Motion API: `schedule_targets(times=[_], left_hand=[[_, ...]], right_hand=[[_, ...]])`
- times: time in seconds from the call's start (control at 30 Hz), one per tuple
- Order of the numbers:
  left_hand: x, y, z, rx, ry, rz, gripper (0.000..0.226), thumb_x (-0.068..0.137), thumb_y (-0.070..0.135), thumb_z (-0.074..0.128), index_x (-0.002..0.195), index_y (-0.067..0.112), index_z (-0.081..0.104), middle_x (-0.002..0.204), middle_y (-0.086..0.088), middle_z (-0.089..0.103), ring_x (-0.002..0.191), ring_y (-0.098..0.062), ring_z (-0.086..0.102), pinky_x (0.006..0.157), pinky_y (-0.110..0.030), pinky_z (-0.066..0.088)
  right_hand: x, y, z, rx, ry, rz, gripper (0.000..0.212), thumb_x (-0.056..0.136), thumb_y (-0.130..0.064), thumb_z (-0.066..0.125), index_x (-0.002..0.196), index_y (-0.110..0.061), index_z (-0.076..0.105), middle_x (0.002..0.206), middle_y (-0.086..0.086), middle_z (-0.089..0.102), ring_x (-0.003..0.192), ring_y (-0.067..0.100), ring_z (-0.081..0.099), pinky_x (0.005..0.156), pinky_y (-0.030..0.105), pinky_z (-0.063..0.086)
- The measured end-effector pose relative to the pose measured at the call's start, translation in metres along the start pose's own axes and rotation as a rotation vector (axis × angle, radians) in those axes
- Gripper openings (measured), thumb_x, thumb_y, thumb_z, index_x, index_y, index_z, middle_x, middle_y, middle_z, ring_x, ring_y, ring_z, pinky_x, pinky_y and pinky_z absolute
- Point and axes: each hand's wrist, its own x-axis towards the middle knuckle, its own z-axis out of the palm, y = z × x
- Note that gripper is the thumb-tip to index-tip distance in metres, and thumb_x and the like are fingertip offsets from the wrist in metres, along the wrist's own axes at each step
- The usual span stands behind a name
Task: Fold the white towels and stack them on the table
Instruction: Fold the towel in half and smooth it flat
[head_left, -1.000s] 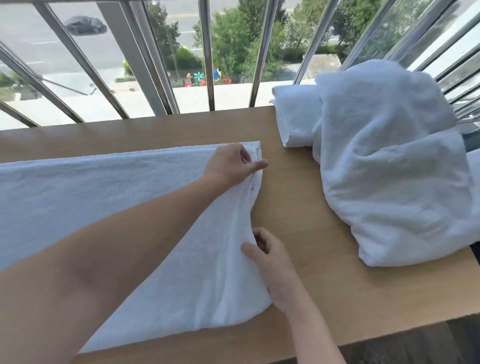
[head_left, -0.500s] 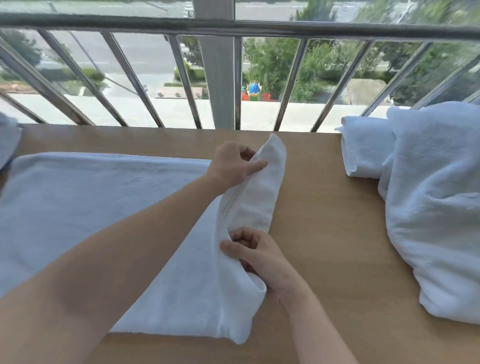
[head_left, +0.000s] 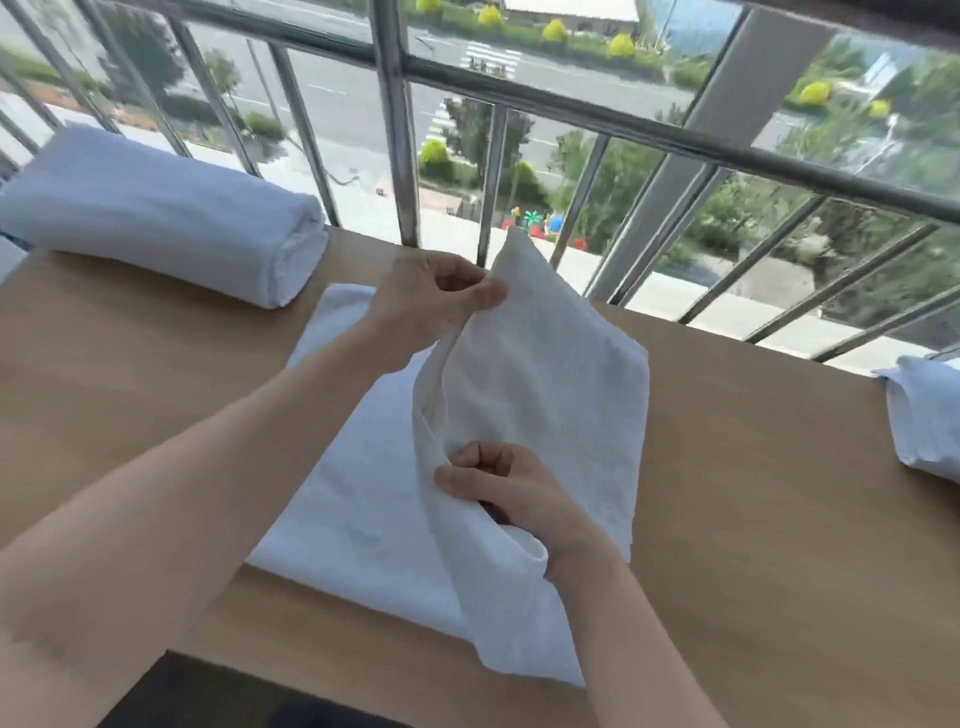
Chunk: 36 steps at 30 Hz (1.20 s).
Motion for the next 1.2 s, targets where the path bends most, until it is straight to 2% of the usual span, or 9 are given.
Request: schedule_targets(times=[0.13, 0.27, 0.37, 0.47, 0.63, 0.8, 1.0, 1.1, 1.2], left_hand=[[0.011, -0.006, -0.080, -0.010, -0.006, 0.045, 0.019, 0.071, 0.033, 0.090, 0.080, 0.019, 0.081, 0.084, -0.004, 0.078, 0.077, -0.017, 0.075, 0.068, -0.026, 0.057], [0.031, -0.034, -0.133, -0.031, 0.048, 0.036, 0.017, 0.073, 0.029, 0.089, 0.081, 0.017, 0.081, 0.080, -0.001, 0.077, 0.074, -0.014, 0.073, 0.068, -0.029, 0.058], [0.042, -0.064, -0.151, -0.003, 0.128, 0.021, 0.008, 0.079, 0.023, 0.087, 0.081, 0.018, 0.081, 0.067, 0.012, 0.073, 0.055, 0.001, 0.063, 0.052, -0.012, 0.046], [0.049, -0.093, -0.166, 0.076, 0.167, -0.025, 0.008, 0.085, 0.021, 0.081, 0.080, 0.026, 0.078, 0.065, 0.018, 0.072, 0.052, 0.006, 0.060, 0.050, -0.009, 0.043], [0.056, -0.129, -0.177, 0.207, 0.205, -0.072, 0.006, 0.088, 0.028, 0.077, 0.093, 0.026, 0.080, 0.089, 0.017, 0.076, 0.083, 0.000, 0.071, 0.080, -0.019, 0.055], [0.049, -0.146, -0.174, 0.300, 0.217, -0.091, 0.005, 0.089, 0.030, 0.076, 0.093, 0.027, 0.076, 0.077, 0.029, 0.065, 0.068, 0.024, 0.056, 0.063, 0.002, 0.041], [0.041, -0.134, -0.174, 0.288, 0.320, -0.008, 0.011, 0.089, 0.028, 0.075, 0.098, 0.024, 0.079, 0.077, 0.028, 0.067, 0.075, 0.014, 0.064, 0.075, -0.009, 0.051], [0.033, -0.140, -0.177, 0.296, 0.351, -0.101, 0.014, 0.090, 0.029, 0.074, 0.101, 0.021, 0.078, 0.085, 0.020, 0.070, 0.084, 0.001, 0.067, 0.083, -0.019, 0.054], [0.014, -0.146, -0.185, 0.230, 0.380, -0.181, 0.022, 0.086, 0.036, 0.078, 0.102, 0.021, 0.072, 0.089, 0.014, 0.068, 0.081, 0.003, 0.062, 0.070, -0.007, 0.047]], right_hand=[[0.047, -0.021, 0.069, -0.131, -0.011, 0.029, 0.021, 0.071, -0.024, 0.087, 0.077, -0.016, 0.068, 0.084, 0.012, 0.062, 0.074, 0.026, 0.055, 0.070, 0.038, 0.045], [0.097, -0.025, 0.118, -0.217, 0.092, 0.038, 0.016, 0.080, -0.017, 0.081, 0.081, -0.010, 0.067, 0.079, 0.009, 0.066, 0.062, 0.016, 0.060, 0.054, 0.024, 0.047], [0.133, -0.012, 0.141, -0.256, 0.224, 0.033, 0.019, 0.081, -0.012, 0.080, 0.078, -0.007, 0.062, 0.071, 0.007, 0.066, 0.056, 0.013, 0.062, 0.049, 0.022, 0.047], [0.157, 0.006, 0.156, -0.253, 0.309, 0.037, 0.021, 0.081, -0.011, 0.080, 0.074, -0.008, 0.060, 0.067, 0.005, 0.065, 0.052, 0.012, 0.062, 0.047, 0.022, 0.046], [0.178, 0.032, 0.165, -0.387, 0.427, -0.003, 0.021, 0.079, -0.026, 0.080, 0.077, -0.009, 0.068, 0.076, 0.006, 0.074, 0.071, 0.023, 0.073, 0.067, 0.043, 0.060], [0.184, 0.051, 0.182, -0.654, 0.529, -0.097, 0.016, 0.082, -0.039, 0.070, 0.077, -0.025, 0.065, 0.073, -0.012, 0.068, 0.074, 0.005, 0.065, 0.074, 0.031, 0.055], [0.179, 0.060, 0.187, -0.778, 0.473, -0.178, 0.019, 0.091, -0.046, 0.062, 0.082, -0.029, 0.061, 0.074, -0.013, 0.065, 0.074, 0.004, 0.061, 0.072, 0.024, 0.048], [0.173, 0.050, 0.175, -0.679, 0.371, -0.156, 0.019, 0.094, -0.037, 0.058, 0.083, -0.028, 0.071, 0.069, -0.016, 0.066, 0.071, -0.001, 0.062, 0.067, 0.015, 0.042], [0.163, 0.037, 0.153, -0.656, 0.370, -0.189, 0.018, 0.094, -0.034, 0.058, 0.083, -0.039, 0.072, 0.066, -0.009, 0.067, 0.062, 0.003, 0.061, 0.061, 0.017, 0.045]])
